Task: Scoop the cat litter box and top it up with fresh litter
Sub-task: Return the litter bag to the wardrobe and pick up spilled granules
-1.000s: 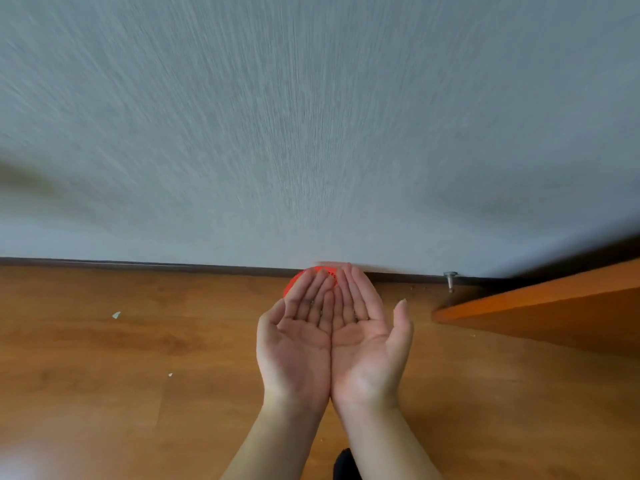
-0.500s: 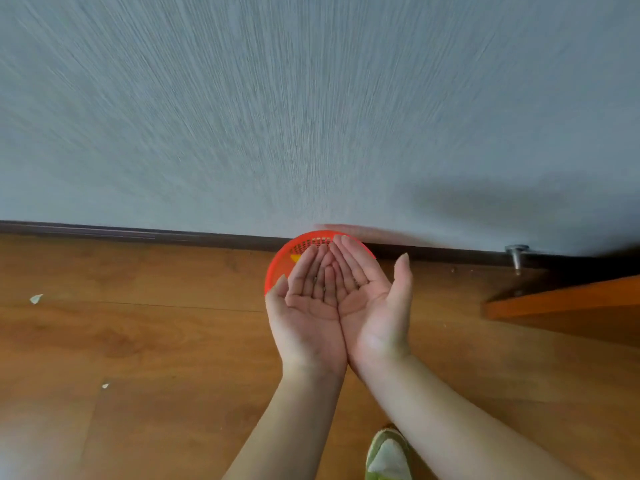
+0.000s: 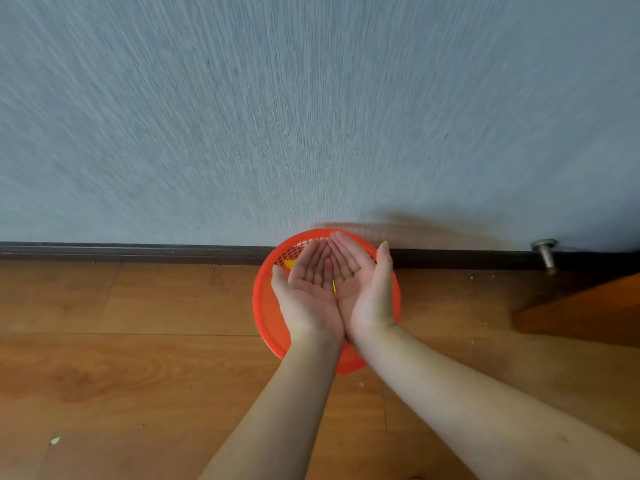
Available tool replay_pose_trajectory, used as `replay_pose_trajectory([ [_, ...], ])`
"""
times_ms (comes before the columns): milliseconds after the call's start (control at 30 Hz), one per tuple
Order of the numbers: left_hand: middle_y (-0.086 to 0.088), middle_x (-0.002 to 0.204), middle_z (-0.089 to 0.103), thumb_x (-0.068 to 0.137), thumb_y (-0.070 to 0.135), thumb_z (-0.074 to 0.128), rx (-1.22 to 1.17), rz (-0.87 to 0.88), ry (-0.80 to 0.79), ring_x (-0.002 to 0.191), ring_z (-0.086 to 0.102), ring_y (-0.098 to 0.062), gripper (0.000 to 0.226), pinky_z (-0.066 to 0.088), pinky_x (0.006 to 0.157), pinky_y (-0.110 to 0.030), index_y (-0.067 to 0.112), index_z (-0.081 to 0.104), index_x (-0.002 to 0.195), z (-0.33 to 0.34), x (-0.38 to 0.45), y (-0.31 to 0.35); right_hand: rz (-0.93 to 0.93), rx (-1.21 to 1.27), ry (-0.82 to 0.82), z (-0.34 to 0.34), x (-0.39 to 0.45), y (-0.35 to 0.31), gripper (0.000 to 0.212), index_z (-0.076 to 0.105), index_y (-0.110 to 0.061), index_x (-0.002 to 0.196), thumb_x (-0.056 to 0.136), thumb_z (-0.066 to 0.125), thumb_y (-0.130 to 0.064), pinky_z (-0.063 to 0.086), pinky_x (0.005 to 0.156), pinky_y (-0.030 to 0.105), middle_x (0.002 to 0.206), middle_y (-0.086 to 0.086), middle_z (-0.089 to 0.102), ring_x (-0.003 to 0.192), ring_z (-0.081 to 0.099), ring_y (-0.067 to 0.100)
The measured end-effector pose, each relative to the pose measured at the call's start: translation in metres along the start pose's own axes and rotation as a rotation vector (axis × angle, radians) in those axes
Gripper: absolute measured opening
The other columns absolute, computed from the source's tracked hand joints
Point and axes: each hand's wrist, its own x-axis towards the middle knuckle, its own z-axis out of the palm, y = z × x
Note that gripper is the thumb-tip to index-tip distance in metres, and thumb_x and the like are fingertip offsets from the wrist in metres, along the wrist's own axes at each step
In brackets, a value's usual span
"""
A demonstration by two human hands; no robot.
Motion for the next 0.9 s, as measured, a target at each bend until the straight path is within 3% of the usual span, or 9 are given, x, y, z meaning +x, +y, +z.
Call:
replay_pose_trajectory([
  [267,-0.024,0.127,0.061,0.102,0.051,0.024,0.039,0.017,-0.024,0.119,0.059,-0.028,0.071,0.043,0.106,-0.033,-0.007,0.058,0.124,-0.010,0.014,-0.013,-0.055,-0.128,0.004,-0.014,0.011,0.010,0.053,0.060,-0.004,0.116,0.103,0.024,-0.041,0.040,0.101,0.025,0.127,0.012,0.060,0.120,0.056,0.016],
  [667,-0.011,0.117,0.066,0.105,0.045,0.019,0.243,0.080,-0.072,0.111,0.062,-0.016,0.063,0.043,0.096,-0.024,-0.001,0.058,0.124,-0.015,0.011,-0.013,-0.147,-0.419,-0.074,-0.023,0.010,0.025,0.054,0.062,-0.013,0.123,0.103,0.023,-0.045,0.031,0.111,0.026,0.132,0.000,0.060,0.125,0.051,0.005],
  [900,-0.010,0.123,0.065,0.105,0.044,0.019,0.331,0.123,-0.053,0.121,0.057,-0.016,0.060,0.034,0.113,-0.031,0.003,0.060,0.122,-0.018,0.010,-0.014,-0.193,-0.494,-0.060,-0.027,0.011,0.029,0.048,0.066,-0.022,0.115,0.103,0.023,-0.042,0.031,0.106,0.020,0.128,-0.007,0.062,0.124,0.049,-0.001],
])
